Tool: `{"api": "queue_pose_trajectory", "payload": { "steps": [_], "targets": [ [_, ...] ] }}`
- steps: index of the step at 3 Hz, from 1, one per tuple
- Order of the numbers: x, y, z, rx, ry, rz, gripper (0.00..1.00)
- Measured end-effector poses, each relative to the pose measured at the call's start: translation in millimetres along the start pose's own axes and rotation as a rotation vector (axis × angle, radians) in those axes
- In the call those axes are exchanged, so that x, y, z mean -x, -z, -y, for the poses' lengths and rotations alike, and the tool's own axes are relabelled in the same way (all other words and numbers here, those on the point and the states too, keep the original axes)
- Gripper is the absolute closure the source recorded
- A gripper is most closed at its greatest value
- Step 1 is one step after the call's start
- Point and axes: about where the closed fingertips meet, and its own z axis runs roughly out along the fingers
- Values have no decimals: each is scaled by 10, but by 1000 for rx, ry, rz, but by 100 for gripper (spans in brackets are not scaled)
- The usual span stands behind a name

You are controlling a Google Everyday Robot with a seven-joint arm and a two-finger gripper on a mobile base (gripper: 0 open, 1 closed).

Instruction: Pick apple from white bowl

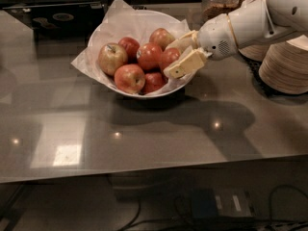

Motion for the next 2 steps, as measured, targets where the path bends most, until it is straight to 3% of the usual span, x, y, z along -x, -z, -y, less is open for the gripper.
{"api": "queue_pose_trajectory", "payload": {
  "steps": [1, 2],
  "targets": [
    [222, 48, 67, 11, 25, 63, 100],
    [399, 76, 117, 15, 50, 86, 100]
  ]
}}
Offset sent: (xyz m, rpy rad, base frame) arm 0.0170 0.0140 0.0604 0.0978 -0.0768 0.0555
